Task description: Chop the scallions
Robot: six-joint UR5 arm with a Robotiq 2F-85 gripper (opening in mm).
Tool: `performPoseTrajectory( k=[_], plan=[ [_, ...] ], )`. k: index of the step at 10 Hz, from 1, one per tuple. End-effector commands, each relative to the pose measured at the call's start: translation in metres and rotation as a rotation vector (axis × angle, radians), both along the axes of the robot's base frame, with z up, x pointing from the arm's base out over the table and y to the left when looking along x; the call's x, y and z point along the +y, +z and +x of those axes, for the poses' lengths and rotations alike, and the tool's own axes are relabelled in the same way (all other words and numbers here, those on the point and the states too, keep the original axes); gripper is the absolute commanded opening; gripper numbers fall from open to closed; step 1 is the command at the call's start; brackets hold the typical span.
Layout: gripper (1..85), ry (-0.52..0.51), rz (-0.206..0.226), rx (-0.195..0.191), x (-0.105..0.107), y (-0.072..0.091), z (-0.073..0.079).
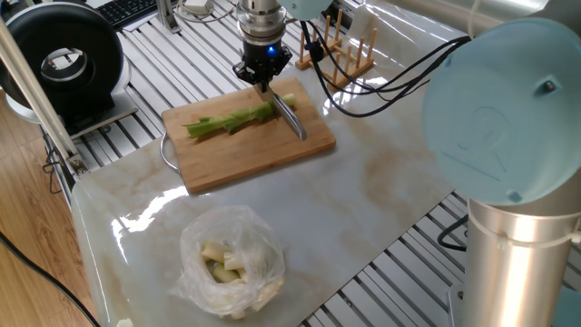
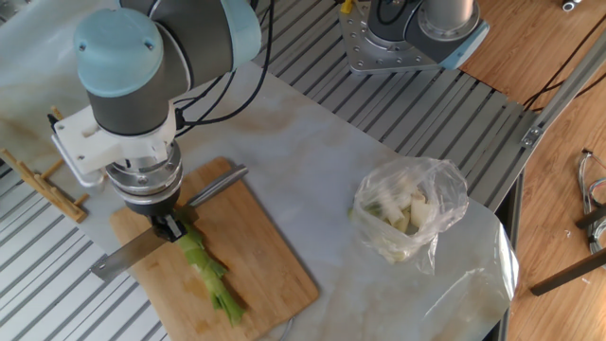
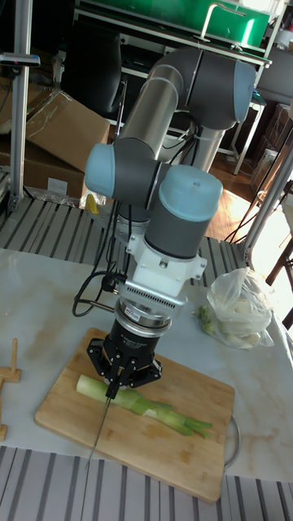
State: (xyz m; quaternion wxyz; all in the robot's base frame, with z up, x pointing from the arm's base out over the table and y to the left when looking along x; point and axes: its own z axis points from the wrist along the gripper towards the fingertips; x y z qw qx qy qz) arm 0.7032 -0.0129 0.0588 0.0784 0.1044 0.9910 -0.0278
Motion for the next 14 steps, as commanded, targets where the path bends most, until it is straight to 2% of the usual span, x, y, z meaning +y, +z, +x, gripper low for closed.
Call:
performPoseTrajectory(
  k=[1,5,6,9,11,14],
  plan=[
    [1.0,-0.006,0.018,-0.001,0.002,0.005,0.011],
    [1.0,-0.01,0.021,0.004,0.001,0.015,0.015],
    [1.0,-0.012,0.04,0.011,-0.001,0.01,0.016],
    [1.0,-0.017,0.036,-0.001,-0.001,0.003,0.022],
    [1.0,-0.02,0.035,-0.003,-0.001,0.001,0.02],
    [1.0,-0.024,0.035,0.011,0.002,0.009,0.012]
  ],
)
